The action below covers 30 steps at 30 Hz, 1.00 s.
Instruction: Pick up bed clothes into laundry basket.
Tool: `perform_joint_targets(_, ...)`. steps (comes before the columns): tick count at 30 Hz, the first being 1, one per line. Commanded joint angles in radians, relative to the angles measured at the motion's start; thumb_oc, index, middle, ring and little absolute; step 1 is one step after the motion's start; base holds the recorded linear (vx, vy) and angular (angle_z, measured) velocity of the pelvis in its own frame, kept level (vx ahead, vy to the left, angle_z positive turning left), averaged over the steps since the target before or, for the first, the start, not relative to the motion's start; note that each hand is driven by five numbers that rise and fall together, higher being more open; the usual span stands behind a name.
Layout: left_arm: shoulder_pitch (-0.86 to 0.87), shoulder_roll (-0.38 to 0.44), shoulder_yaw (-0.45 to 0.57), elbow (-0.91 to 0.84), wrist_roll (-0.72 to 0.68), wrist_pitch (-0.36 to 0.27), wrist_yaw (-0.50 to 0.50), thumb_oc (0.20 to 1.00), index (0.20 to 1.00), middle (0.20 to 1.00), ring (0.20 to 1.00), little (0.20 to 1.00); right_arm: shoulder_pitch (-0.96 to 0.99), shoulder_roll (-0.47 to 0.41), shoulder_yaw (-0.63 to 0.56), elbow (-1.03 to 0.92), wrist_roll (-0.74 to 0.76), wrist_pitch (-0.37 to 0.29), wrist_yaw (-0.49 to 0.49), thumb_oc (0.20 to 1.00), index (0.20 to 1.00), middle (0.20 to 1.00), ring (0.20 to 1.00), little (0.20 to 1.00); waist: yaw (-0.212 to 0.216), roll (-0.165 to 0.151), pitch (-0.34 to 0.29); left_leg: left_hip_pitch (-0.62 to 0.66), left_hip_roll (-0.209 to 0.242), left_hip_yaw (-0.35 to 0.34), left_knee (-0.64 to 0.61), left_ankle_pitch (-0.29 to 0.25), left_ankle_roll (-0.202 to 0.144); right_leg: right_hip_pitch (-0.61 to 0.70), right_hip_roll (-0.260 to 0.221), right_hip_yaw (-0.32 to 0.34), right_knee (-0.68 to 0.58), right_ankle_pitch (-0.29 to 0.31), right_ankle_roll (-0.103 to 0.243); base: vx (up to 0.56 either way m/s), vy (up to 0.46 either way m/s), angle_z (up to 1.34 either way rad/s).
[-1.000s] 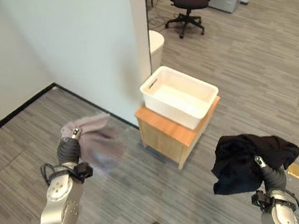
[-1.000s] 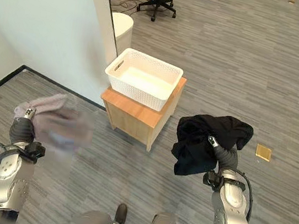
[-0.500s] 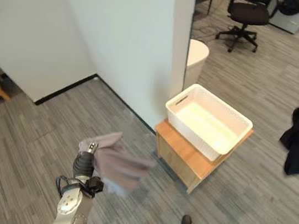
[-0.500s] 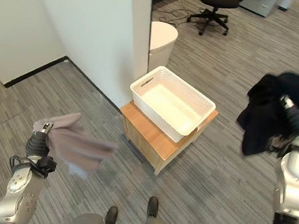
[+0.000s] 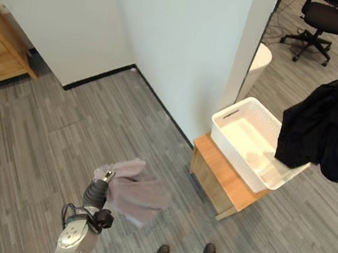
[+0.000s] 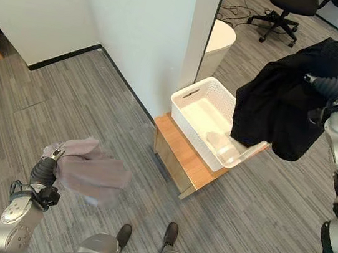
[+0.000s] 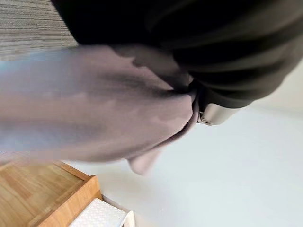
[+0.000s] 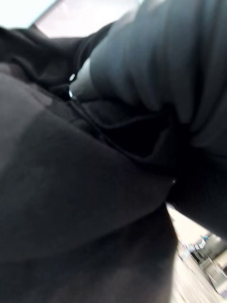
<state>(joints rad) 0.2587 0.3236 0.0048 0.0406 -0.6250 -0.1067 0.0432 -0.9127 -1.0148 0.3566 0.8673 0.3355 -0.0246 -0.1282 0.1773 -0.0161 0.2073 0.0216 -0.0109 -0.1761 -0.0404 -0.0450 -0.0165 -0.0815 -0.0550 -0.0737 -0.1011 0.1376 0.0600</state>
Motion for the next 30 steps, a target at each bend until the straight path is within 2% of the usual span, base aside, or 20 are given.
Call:
perform_joint_targets(1,-0.024,0.071,0.008,-0.082,-0.031,-0.052,0.012,0.200,0.200,0.200,0.200,0.200,-0.189,-0.035,0.074,0.007,0.053,-0.014,-0.033,0.200,0.200,0.200,0.200,0.200,0.017,-0.024,0.013,-0.072,-0.006,-0.038,-0.040,0.098,-0.024,0.042,-0.022,-0.037,0.035,-0.101,0.054,-0.05,0.020,-0.06)
perform_joint_targets(4,-0.027,0.074,0.011,-0.085,-0.035,-0.051,0.020,0.200,0.200,0.200,0.200,0.200,-0.245,-0.011,0.147,0.027,-0.020,0.007,-0.027,0.200,0.200,0.200,0.200,0.200,0.028,-0.018,0.036,-0.106,-0.009,-0.044,-0.039,0.108,-0.025,0.009,-0.022,-0.040,0.040,-0.095,0.053,-0.04,0.005,0.04)
perform_joint_targets(10,-0.045,0.065,-0.009,-0.093,-0.043,-0.053,0.031,0.200,0.200,0.200,0.200,0.200,-0.234,0.061,0.197,0.035,-0.107,0.029,-0.005,0.200,0.200,0.200,0.200,0.200,0.044,-0.006,0.116,-0.176,-0.013,-0.050,-0.034,0.130,-0.023,-0.063,-0.018,-0.039,0.049,-0.081,0.048,-0.06,0.012,0.02)
perform_joint_targets(17,-0.072,0.060,-0.020,-0.143,-0.052,-0.065,0.055,0.200,0.200,0.200,0.200,0.200,-0.246,0.170,0.193,0.122,-0.110,0.047,-0.020,0.200,0.200,0.200,0.200,0.200,0.055,0.006,0.164,-0.218,-0.010,-0.048,-0.036,0.141,-0.028,-0.102,-0.012,-0.030,0.036,-0.069,0.046,-0.02,0.003,-0.01)
perform_joint_targets(18,-0.072,0.061,-0.020,-0.143,-0.052,-0.064,0.056,0.200,0.200,0.200,0.200,0.200,-0.246,0.170,0.193,0.122,-0.109,0.047,-0.020,0.410,0.410,0.410,0.410,0.410,0.055,0.005,0.164,-0.218,-0.010,-0.048,-0.036,0.141,-0.028,-0.102,-0.012,-0.030,0.036,-0.069,0.046,0.00,0.000,0.00)
perform_joint_targets(19,-0.074,0.062,-0.020,-0.145,-0.053,-0.065,0.063,0.200,0.200,0.200,0.200,0.200,-0.256,0.188,0.179,0.169,-0.088,0.050,-0.025,0.890,0.890,0.890,0.890,0.890,0.058,0.006,0.167,-0.218,-0.010,-0.050,-0.037,0.142,-0.028,-0.103,-0.011,-0.029,0.035,-0.069,0.046,0.00,0.000,0.00)
perform_joint_targets(20,-0.077,0.062,-0.017,-0.143,-0.056,-0.065,0.065,0.200,0.200,0.200,0.200,0.200,-0.271,0.196,0.202,0.217,-0.083,0.056,0.009,1.000,1.000,1.000,1.000,1.000,0.060,0.007,0.171,-0.219,-0.010,-0.049,-0.037,0.142,-0.029,-0.104,-0.011,-0.029,0.035,-0.069,0.046,0.00,0.000,0.00)
perform_joint_targets(21,-0.084,0.068,-0.015,-0.140,-0.053,-0.064,0.065,0.200,0.200,0.200,0.200,0.200,-0.308,0.196,0.236,0.256,-0.078,0.074,0.043,1.000,1.000,1.000,1.000,1.000,0.058,0.006,0.171,-0.216,-0.008,-0.048,-0.038,0.142,-0.031,-0.101,-0.010,-0.028,0.036,-0.070,0.046,0.00,0.000,0.00)
perform_joint_targets(25,-0.091,0.061,-0.007,-0.135,-0.059,-0.063,0.070,0.200,0.200,0.200,0.200,0.200,-0.344,0.183,0.276,0.234,-0.067,0.071,0.058,1.000,1.000,1.000,1.000,1.000,0.053,0.000,0.167,-0.205,-0.006,-0.046,-0.038,0.138,-0.033,-0.093,-0.010,-0.025,0.037,-0.075,0.047,0.00,0.000,0.00)
perform_joint_targets(26,-0.094,0.072,0.001,-0.125,-0.058,-0.064,0.062,0.200,0.200,0.200,0.200,0.200,-0.389,0.138,0.371,0.184,-0.114,0.070,0.108,1.000,1.000,1.000,1.000,1.000,0.045,-0.013,0.161,-0.194,-0.006,-0.044,-0.040,0.136,-0.035,-0.084,-0.010,-0.023,0.037,-0.078,0.047,0.02,-0.006,-0.03)
perform_joint_targets(27,-0.095,0.069,0.001,-0.125,-0.058,-0.065,0.062,0.200,0.200,0.200,0.200,0.200,-0.394,0.138,0.375,0.185,-0.114,0.070,0.109,1.000,1.000,1.000,1.000,1.000,0.043,-0.010,0.163,-0.193,-0.006,-0.043,-0.040,0.135,-0.035,-0.083,-0.010,-0.023,0.037,-0.078,0.047,0.02,-0.002,-0.04)
perform_joint_targets(28,-0.096,0.084,0.005,-0.114,-0.054,-0.065,0.046,0.200,0.200,0.200,0.200,0.200,-0.453,0.067,0.506,0.116,-0.166,0.072,0.182,1.000,1.000,1.000,1.000,1.000,0.031,-0.023,0.159,-0.178,-0.004,-0.039,-0.041,0.131,-0.038,-0.070,-0.011,-0.021,0.037,-0.080,0.048,0.00,0.000,0.00)
perform_joint_targets(29,-0.096,0.083,0.005,-0.114,-0.054,-0.065,0.046,0.200,0.200,0.200,0.200,0.200,-0.453,0.067,0.506,0.116,-0.166,0.072,0.182,1.000,1.000,1.000,1.000,1.000,0.031,-0.023,0.159,-0.178,-0.004,-0.040,-0.041,0.131,-0.038,-0.071,-0.011,-0.022,0.037,-0.080,0.048,0.00,0.000,0.00)
perform_joint_targets(30,-0.095,0.093,0.009,-0.112,-0.055,-0.064,0.035,0.200,0.200,0.200,0.200,0.200,-0.484,0.020,0.574,0.084,-0.184,0.076,0.222,1.000,1.000,1.000,1.000,1.000,0.026,-0.029,0.155,-0.171,-0.004,-0.038,-0.042,0.128,-0.040,-0.064,-0.012,-0.021,0.037,-0.082,0.048,0.00,0.000,0.00)
